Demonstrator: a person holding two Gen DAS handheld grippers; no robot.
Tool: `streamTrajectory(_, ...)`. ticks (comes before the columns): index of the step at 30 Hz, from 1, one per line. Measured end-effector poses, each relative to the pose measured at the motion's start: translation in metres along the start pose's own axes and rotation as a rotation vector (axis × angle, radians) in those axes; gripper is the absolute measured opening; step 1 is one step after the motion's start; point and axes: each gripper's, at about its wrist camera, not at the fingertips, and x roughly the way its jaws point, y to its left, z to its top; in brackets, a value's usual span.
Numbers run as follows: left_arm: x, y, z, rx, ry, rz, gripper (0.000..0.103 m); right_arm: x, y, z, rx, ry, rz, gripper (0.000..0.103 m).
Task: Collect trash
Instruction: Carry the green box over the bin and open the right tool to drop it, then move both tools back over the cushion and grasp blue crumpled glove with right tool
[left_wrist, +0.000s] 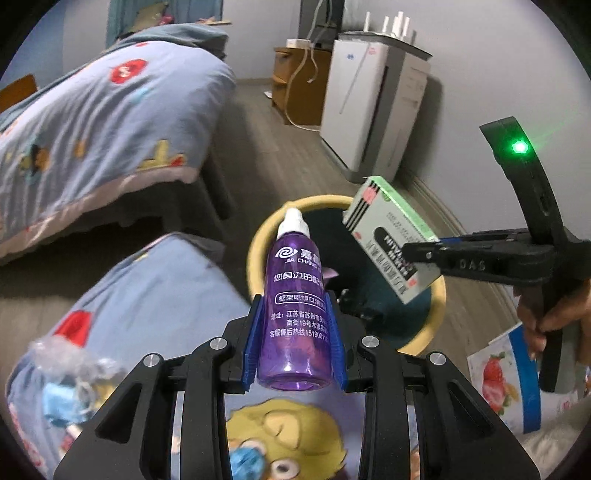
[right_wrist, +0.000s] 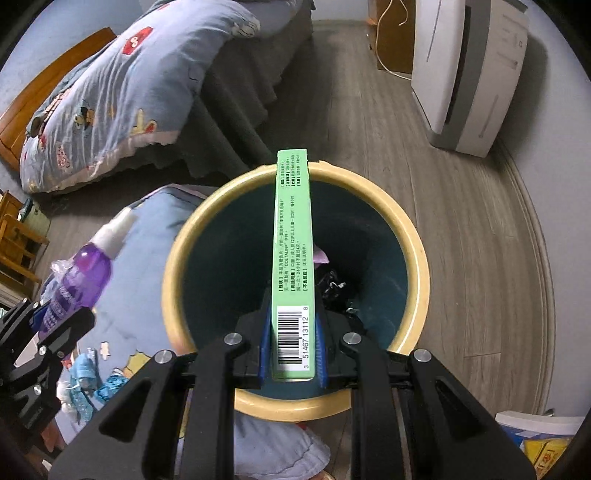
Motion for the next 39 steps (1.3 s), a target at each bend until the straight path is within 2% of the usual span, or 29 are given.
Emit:
streamTrajectory(8, 0.025, -0.014, 0.012, 0.0, -0.012, -0.058, 0.036, 0.004, -0.013, -0.001, -0.014, 0.005, -0.033, 0.021)
streamTrajectory(10, 0.028, -0.017, 0.012, -0.001, -0.007, -0.062, 0.042, 0.001, -0.016, 0.0, -0.009, -0.004, -0.037, 0.037)
streamTrajectory(14, 0.024, -0.015, 0.007, 0.009, 0.0, -0.032, 0.047, -0.005, -0.015, 0.002, -0.005, -0.017, -0.037, 0.043)
streamTrajectory(16, 0.016, -0.012, 0.004, 0.009, -0.005, -0.018, 0.053, -0.009, -0.01, 0.002, -0.017, -0.028, -0.033, 0.056)
streamTrajectory(17, 0.01, -0.009, 0.002, 0.01, -0.01, -0.005, 0.058, -0.012, -0.007, 0.002, -0.027, -0.034, -0.033, 0.059)
streamTrajectory(20, -0.009, -0.002, -0.002, 0.021, -0.025, 0.037, 0.067, -0.024, 0.003, 0.001, -0.045, -0.057, -0.032, 0.07)
streamTrajectory(22, -0.022, 0.004, -0.005, 0.026, -0.034, 0.064, 0.073, -0.034, 0.011, -0.001, -0.042, -0.07, -0.018, 0.082)
streamTrajectory(23, -0.031, 0.008, -0.008, 0.027, -0.042, 0.085, 0.077, -0.039, 0.016, -0.002, -0.045, -0.079, -0.014, 0.083)
streamTrajectory(25, -0.047, 0.015, -0.013, 0.017, -0.053, 0.111, 0.08, -0.048, 0.027, -0.004, -0.053, -0.094, -0.008, 0.092)
streamTrajectory(29, -0.085, 0.033, -0.025, -0.045, -0.091, 0.16, 0.089, -0.063, 0.057, -0.013, -0.086, -0.109, 0.006, 0.096)
streamTrajectory(35, -0.144, 0.065, -0.05, -0.135, -0.149, 0.229, 0.092, -0.078, 0.104, -0.033, -0.142, -0.12, 0.02, 0.097)
streamTrajectory(39, -0.175, 0.085, -0.069, -0.176, -0.159, 0.283, 0.092, -0.078, 0.122, -0.046, -0.119, -0.097, 0.046, 0.097)
